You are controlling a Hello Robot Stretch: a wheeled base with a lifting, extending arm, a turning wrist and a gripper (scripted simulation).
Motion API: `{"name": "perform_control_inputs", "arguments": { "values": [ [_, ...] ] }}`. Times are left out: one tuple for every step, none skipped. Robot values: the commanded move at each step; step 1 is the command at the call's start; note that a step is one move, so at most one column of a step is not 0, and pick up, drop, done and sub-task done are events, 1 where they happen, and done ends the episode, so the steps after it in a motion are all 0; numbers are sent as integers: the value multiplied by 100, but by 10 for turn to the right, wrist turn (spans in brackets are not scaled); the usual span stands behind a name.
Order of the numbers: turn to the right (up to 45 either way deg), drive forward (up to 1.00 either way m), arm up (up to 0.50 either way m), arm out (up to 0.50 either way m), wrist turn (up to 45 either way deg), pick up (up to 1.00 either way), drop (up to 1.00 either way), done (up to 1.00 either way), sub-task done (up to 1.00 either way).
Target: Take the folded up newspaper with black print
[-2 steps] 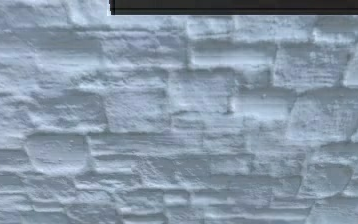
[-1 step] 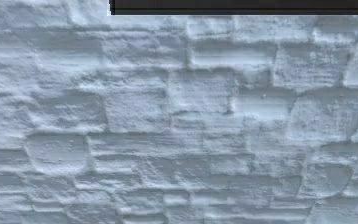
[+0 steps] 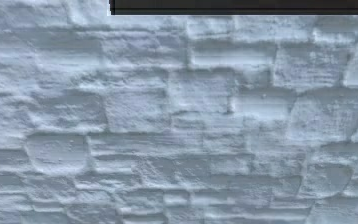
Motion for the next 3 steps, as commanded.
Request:
{"name": "perform_control_inputs", "arguments": {
  "values": [
    [0, 0, 0, 0, 450, 0, 0, 0, 0],
    [0, 0, 0, 0, 450, 0, 0, 0, 0],
    [0, 0, 0, 0, 450, 0, 0, 0, 0]
  ]
}}
